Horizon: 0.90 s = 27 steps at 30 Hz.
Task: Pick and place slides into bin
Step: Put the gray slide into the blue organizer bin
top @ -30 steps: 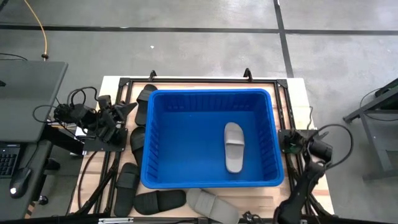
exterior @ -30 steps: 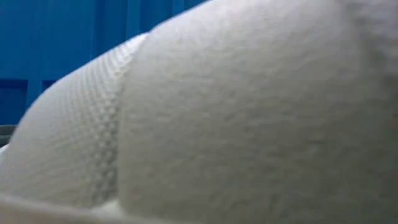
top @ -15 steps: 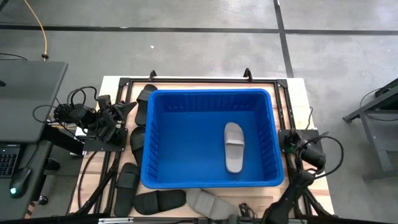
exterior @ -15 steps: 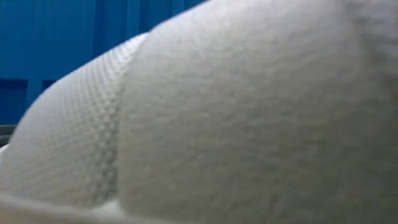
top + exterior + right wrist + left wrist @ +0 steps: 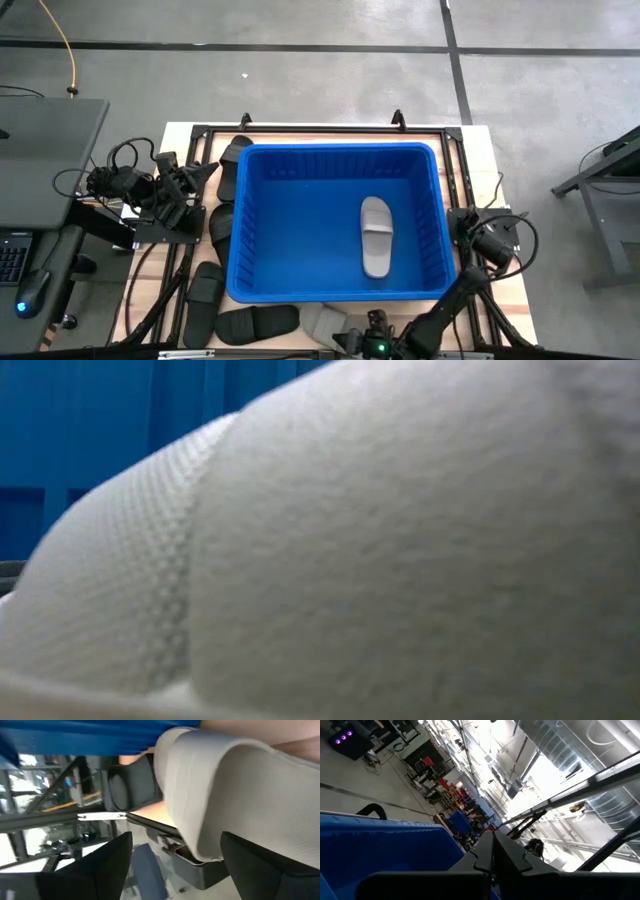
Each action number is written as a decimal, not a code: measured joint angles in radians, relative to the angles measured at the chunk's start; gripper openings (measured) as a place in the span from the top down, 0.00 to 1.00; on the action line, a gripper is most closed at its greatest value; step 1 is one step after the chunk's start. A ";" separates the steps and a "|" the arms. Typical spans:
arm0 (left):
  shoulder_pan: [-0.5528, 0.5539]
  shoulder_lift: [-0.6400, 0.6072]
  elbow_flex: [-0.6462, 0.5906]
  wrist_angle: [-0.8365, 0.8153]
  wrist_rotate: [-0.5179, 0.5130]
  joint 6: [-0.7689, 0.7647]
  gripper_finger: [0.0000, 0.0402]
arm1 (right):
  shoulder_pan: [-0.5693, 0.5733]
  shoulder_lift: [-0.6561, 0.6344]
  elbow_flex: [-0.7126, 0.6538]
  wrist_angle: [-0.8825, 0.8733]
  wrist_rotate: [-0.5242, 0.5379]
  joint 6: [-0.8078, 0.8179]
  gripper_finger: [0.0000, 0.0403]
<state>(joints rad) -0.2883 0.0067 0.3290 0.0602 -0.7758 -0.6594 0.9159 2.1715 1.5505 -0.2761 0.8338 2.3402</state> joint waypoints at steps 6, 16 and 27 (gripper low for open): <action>0.000 0.000 0.000 0.000 -0.003 0.000 0.99 | -0.013 0.000 0.000 -0.019 -0.005 -0.018 0.34; 0.000 0.000 0.000 -0.002 -0.003 0.000 0.99 | -0.053 0.000 0.000 -0.005 -0.082 -0.054 0.35; 0.000 0.000 0.000 -0.003 -0.026 0.000 0.99 | -0.092 0.004 0.000 -0.002 -0.175 -0.097 0.58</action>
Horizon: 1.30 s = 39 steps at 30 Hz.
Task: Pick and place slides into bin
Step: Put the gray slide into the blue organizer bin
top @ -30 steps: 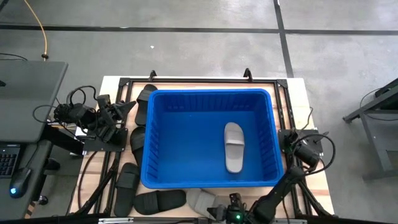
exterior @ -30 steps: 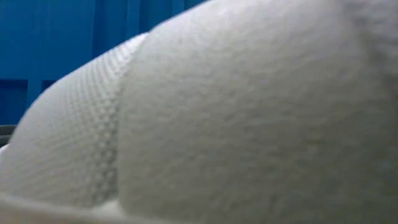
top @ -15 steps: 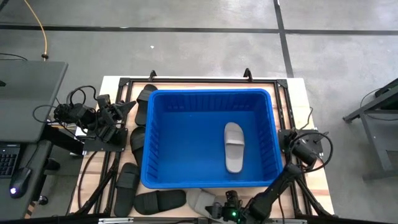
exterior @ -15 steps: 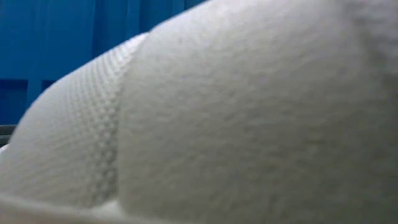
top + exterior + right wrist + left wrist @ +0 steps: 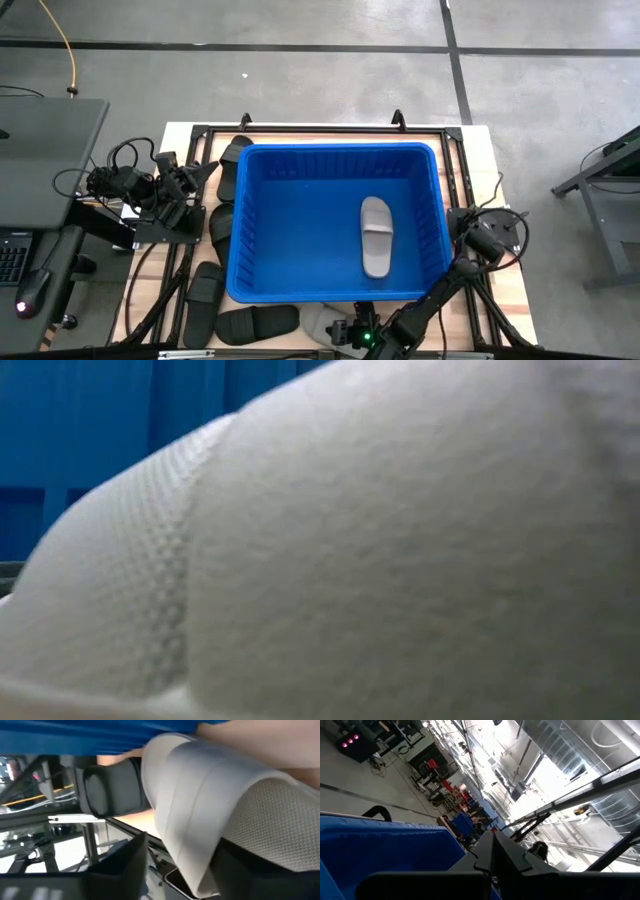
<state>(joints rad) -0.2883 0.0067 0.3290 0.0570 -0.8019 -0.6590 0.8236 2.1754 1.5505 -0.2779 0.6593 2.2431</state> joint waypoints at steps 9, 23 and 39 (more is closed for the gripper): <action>0.000 0.000 0.000 0.000 -0.003 0.000 0.99 | 0.015 0.036 0.000 0.029 0.052 0.023 0.96; 0.000 0.000 0.000 0.001 0.000 0.000 0.99 | 0.143 0.022 0.000 0.033 0.158 0.116 1.00; 0.000 0.000 0.000 0.025 0.026 0.056 0.99 | 0.246 0.003 0.307 -0.327 0.244 0.123 1.00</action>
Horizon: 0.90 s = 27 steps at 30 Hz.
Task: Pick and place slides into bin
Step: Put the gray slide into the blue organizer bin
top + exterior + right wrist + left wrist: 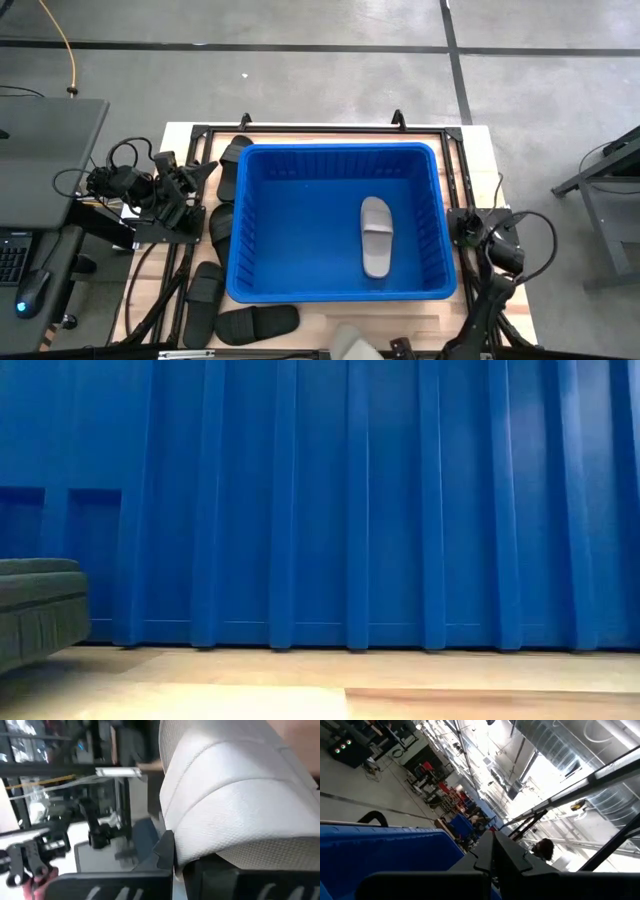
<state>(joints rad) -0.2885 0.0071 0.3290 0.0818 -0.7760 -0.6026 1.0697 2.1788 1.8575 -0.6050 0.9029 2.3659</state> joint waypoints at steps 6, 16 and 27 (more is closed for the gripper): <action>0.000 0.000 0.000 0.039 0.011 -0.007 0.99 | -0.008 0.000 0.172 -0.069 0.052 -0.168 1.00; 0.000 0.000 0.000 0.111 0.032 -0.006 0.99 | -0.013 -0.001 0.451 -0.206 0.299 -0.488 1.00; 0.000 0.000 0.000 0.111 0.034 -0.019 0.90 | -0.128 -0.094 0.461 -0.410 0.342 -0.535 1.00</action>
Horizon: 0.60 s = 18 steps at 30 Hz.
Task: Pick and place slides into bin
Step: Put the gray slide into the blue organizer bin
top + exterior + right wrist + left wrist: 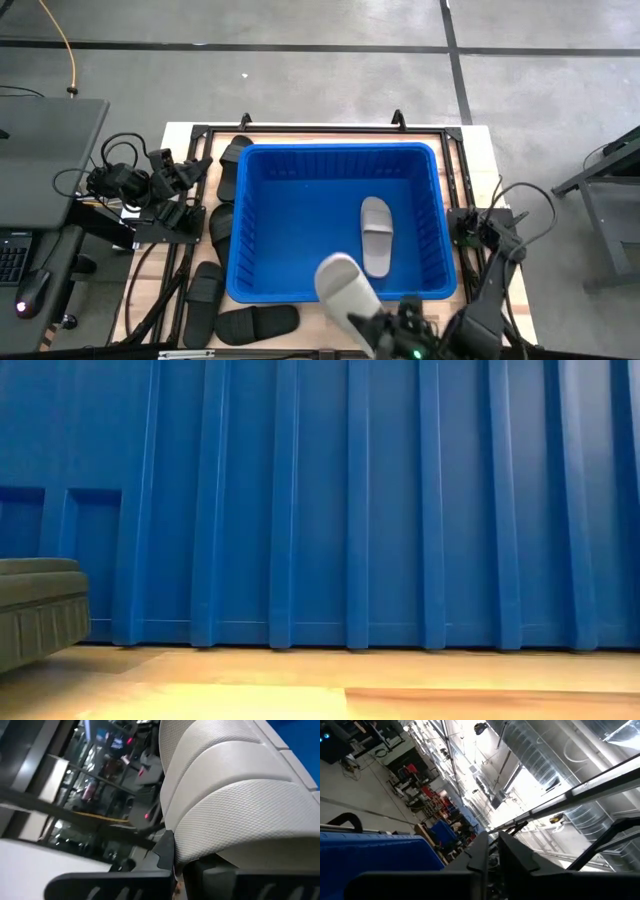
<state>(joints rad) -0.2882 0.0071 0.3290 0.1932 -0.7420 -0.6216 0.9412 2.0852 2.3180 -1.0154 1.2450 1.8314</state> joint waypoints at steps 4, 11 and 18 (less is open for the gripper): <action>0.000 0.007 0.000 0.009 0.010 -0.052 0.76 | -0.064 -0.027 0.000 0.011 -0.003 -0.059 1.00; 0.000 0.058 0.000 0.064 0.009 -0.063 0.57 | -0.168 -0.092 0.000 0.150 0.073 -0.323 1.00; 0.000 0.162 0.000 0.142 -0.029 -0.065 0.40 | -0.300 -0.119 0.001 0.328 0.114 -0.587 1.00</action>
<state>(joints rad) -0.2886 0.1688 0.3294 0.3356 -0.7706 -0.6865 0.6409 1.9663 2.3188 -0.6877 1.3591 1.2441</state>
